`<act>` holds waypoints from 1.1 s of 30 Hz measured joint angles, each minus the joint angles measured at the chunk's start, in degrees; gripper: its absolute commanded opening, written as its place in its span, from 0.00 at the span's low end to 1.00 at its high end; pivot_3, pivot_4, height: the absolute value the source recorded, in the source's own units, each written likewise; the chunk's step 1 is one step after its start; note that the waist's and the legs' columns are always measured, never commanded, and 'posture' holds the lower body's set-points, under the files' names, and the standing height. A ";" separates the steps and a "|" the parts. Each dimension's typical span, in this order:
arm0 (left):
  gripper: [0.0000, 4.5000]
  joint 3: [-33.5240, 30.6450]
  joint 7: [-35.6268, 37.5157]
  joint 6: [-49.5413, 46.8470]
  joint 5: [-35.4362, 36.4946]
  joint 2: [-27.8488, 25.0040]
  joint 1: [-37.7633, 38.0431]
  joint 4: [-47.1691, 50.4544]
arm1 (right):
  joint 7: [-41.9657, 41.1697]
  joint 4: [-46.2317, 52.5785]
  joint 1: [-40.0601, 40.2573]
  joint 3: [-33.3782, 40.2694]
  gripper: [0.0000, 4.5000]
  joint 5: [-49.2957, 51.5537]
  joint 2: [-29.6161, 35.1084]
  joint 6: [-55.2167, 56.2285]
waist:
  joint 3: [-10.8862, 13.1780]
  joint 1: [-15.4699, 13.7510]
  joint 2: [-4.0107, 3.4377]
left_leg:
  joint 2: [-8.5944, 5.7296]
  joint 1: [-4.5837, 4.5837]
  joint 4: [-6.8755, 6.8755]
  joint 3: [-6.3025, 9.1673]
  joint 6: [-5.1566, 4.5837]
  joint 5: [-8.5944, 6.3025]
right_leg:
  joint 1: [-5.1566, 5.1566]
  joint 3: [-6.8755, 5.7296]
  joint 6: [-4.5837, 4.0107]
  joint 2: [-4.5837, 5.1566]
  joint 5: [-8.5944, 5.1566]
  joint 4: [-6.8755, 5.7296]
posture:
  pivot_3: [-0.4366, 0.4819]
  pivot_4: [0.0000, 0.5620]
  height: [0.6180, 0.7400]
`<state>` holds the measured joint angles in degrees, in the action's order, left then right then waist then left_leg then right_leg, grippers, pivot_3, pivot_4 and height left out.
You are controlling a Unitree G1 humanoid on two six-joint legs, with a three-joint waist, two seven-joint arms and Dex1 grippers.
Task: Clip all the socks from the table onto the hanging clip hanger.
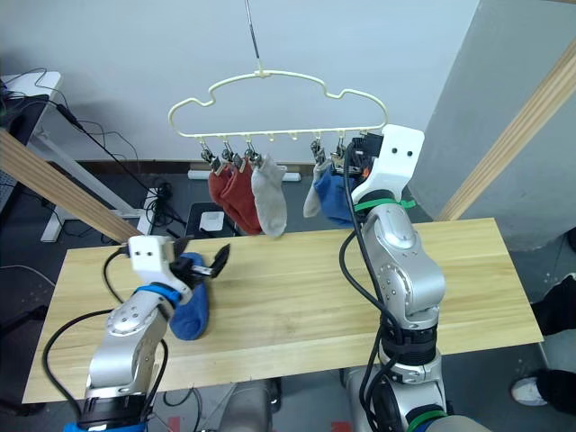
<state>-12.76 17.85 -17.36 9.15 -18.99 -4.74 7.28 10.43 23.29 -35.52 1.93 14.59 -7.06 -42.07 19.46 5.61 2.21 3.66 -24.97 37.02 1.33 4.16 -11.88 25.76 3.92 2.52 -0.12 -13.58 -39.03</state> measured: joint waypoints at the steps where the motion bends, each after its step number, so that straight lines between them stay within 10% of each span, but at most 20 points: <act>1: 0.99 -0.77 -1.09 -0.37 -0.26 0.00 0.92 -0.04 | -0.12 0.00 0.00 0.05 0.00 0.00 0.01 -0.01 | -0.06 0.01 0.01 | -0.01 0.01 0.00 -0.03 0.00 0.00 | 0.00 0.03 0.01 0.00 0.01 0.00 | 0.33 0.52 1.00; 20: 0.99 -3.60 -7.21 -8.60 -0.25 -0.11 -4.82 -14.59 | -0.42 -0.47 -0.55 0.10 0.00 0.01 0.30 -1.08 | -0.28 -0.48 0.10 | 0.03 0.03 -0.07 0.00 -0.05 0.03 | 0.01 -0.02 -0.04 -0.05 0.04 0.00 | 0.31 0.52 1.00; 33: 0.25 -1.20 -6.54 -8.68 -0.68 -0.39 -3.71 -13.52 | -0.43 -0.70 -0.91 0.15 0.00 0.00 0.34 -1.15 | -0.69 -0.42 0.07 | 0.03 0.08 -0.07 -0.03 -0.05 0.03 | 0.01 0.02 -0.05 -0.06 0.04 0.01 | 0.32 0.52 1.00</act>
<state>-13.96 11.30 -26.04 8.46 -19.39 -8.45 -6.25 10.00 22.59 -36.43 2.08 14.59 -6.72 -43.21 18.78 5.19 2.29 3.69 -24.89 36.95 1.31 4.12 -11.85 25.76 3.94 2.47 -0.18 -13.54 -39.03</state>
